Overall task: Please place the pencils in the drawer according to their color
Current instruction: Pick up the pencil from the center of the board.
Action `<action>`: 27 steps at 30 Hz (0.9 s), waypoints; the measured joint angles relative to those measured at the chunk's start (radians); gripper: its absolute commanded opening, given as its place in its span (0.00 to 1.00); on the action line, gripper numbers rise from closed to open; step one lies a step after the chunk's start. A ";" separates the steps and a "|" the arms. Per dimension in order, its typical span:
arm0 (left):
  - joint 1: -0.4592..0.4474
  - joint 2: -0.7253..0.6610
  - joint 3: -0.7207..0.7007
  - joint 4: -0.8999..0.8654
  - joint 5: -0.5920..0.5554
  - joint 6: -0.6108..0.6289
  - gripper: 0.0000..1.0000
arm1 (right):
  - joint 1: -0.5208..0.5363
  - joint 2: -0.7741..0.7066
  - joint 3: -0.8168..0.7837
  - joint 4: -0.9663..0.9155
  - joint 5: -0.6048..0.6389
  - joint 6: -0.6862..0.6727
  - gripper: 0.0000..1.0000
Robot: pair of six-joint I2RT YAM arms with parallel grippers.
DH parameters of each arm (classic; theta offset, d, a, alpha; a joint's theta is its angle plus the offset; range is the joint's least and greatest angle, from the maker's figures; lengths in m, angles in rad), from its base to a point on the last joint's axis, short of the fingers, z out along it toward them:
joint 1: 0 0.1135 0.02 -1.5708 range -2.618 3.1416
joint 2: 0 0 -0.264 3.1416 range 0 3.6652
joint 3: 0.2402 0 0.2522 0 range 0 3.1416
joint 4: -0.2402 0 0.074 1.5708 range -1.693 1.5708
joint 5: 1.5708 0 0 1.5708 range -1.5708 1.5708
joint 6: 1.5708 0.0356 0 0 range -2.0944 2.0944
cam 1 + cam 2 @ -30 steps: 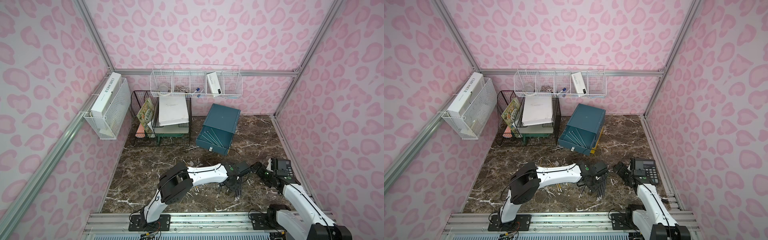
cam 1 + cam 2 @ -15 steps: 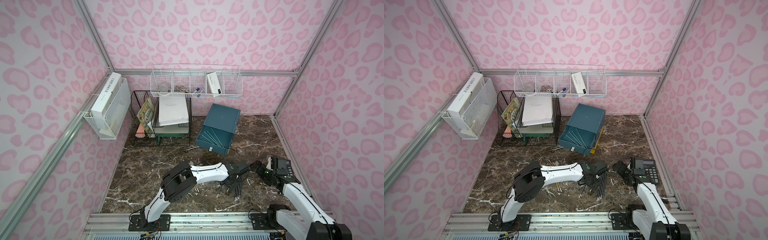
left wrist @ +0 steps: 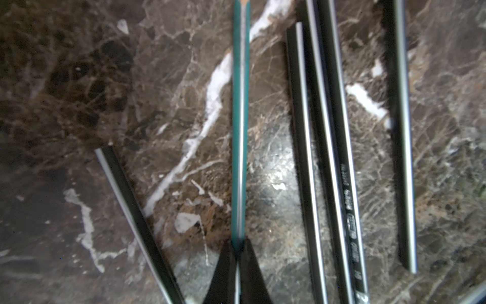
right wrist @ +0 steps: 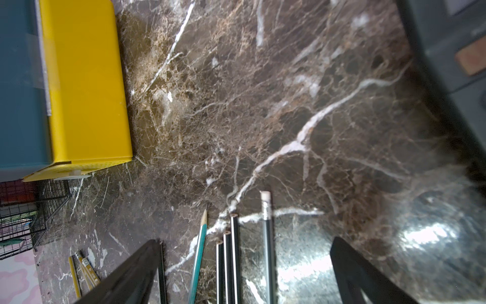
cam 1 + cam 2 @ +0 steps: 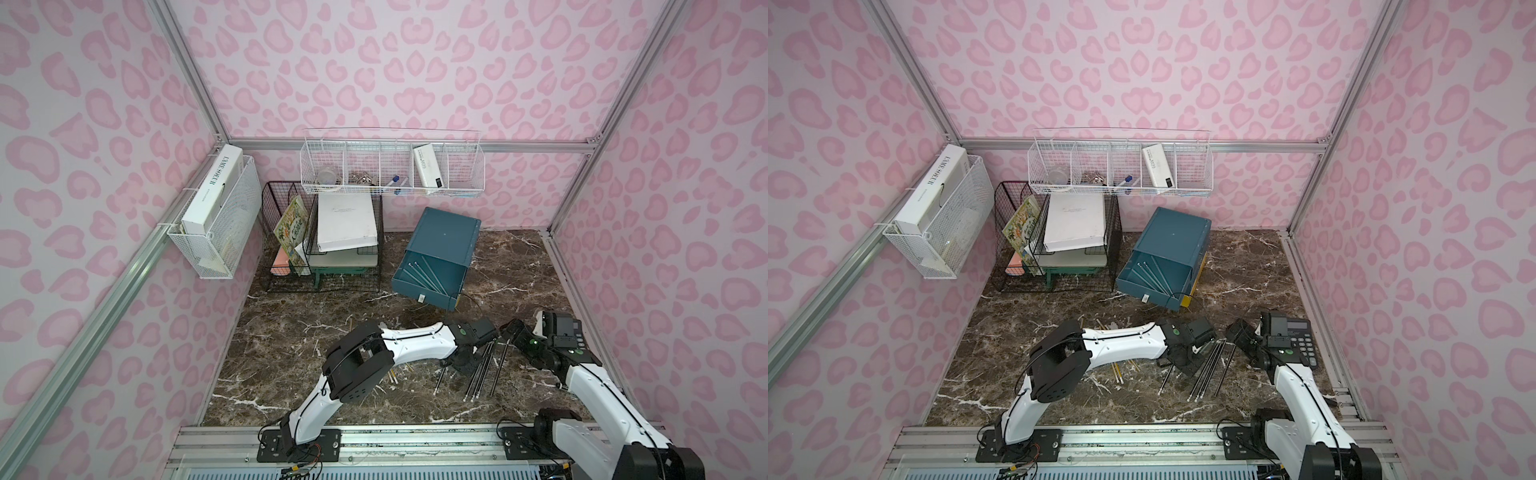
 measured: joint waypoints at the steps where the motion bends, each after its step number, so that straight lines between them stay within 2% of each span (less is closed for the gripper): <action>1: 0.002 -0.001 0.002 -0.003 -0.001 0.000 0.00 | 0.000 0.002 0.003 0.000 0.000 0.000 1.00; 11: 0.019 -0.082 0.053 -0.129 -0.075 -0.003 0.00 | -0.002 0.015 0.011 0.000 0.000 0.000 1.00; 27: -0.009 -0.360 0.088 -0.197 -0.014 0.001 0.00 | -0.002 0.041 0.042 0.015 -0.002 0.000 1.00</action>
